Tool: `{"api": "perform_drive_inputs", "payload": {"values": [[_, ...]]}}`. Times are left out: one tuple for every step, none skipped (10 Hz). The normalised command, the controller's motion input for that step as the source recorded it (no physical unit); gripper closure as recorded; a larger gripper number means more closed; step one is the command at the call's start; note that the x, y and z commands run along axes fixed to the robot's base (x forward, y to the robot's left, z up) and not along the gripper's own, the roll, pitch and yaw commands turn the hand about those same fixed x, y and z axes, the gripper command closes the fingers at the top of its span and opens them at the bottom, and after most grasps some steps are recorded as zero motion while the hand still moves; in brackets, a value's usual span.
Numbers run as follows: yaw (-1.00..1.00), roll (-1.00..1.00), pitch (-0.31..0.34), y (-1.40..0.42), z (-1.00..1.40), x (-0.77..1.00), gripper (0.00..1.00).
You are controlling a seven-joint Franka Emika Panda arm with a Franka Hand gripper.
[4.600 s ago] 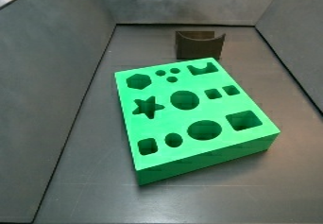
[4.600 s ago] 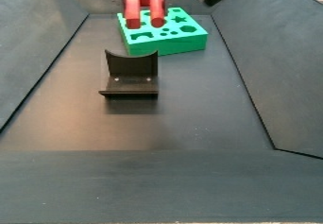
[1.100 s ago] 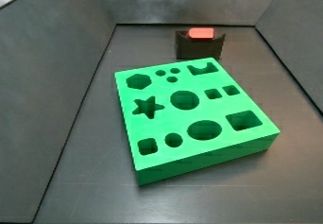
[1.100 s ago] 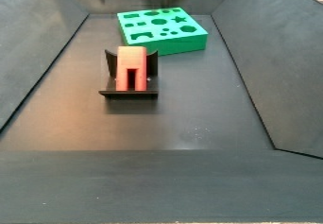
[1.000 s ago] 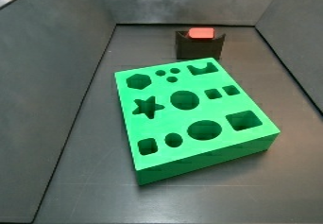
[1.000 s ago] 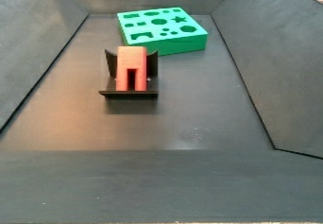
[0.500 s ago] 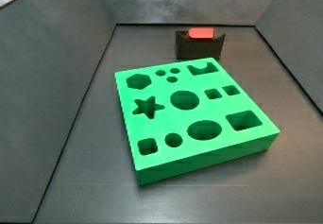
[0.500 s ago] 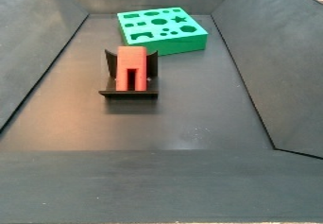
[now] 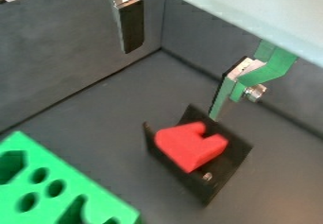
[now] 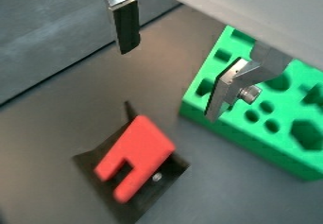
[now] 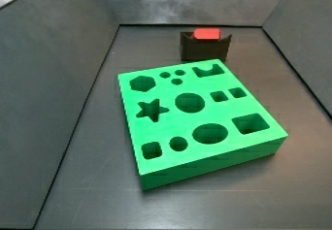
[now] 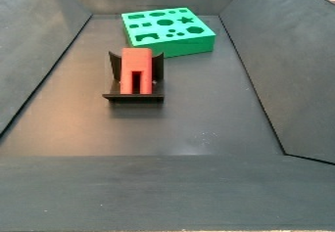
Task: Pick up the square-circle object. Move up. Place the square-circle object on the fixture. Regrasp the square-circle object. Rotate the square-circle object. Move to above the board. Insert the square-circle object.
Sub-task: Regrasp the square-circle object.
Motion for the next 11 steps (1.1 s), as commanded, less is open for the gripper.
{"api": "perform_drive_inputs", "payload": {"values": [[0.02, 1.00, -0.019, -0.02, 0.01, -0.02, 0.00], [0.02, 1.00, -0.016, -0.02, 0.01, -0.02, 0.00], [0.02, 1.00, -0.010, -0.02, 0.01, 0.00, 0.00], [0.02, 1.00, -0.006, -0.02, 0.01, 0.01, 0.00], [0.02, 1.00, 0.004, -0.02, -0.01, 0.02, 0.00], [0.03, 1.00, 0.014, -0.02, -0.01, 0.03, 0.00], [0.03, 1.00, 0.029, -0.03, -0.01, 0.05, 0.00], [0.03, 1.00, 0.041, -0.03, -0.01, 0.06, 0.00], [0.05, 1.00, 0.080, -0.03, -0.01, 0.08, 0.00], [0.06, 1.00, 0.099, -0.04, -0.01, 0.08, 0.00], [0.08, 1.00, 0.133, -0.04, -0.02, 0.10, 0.00]]}}
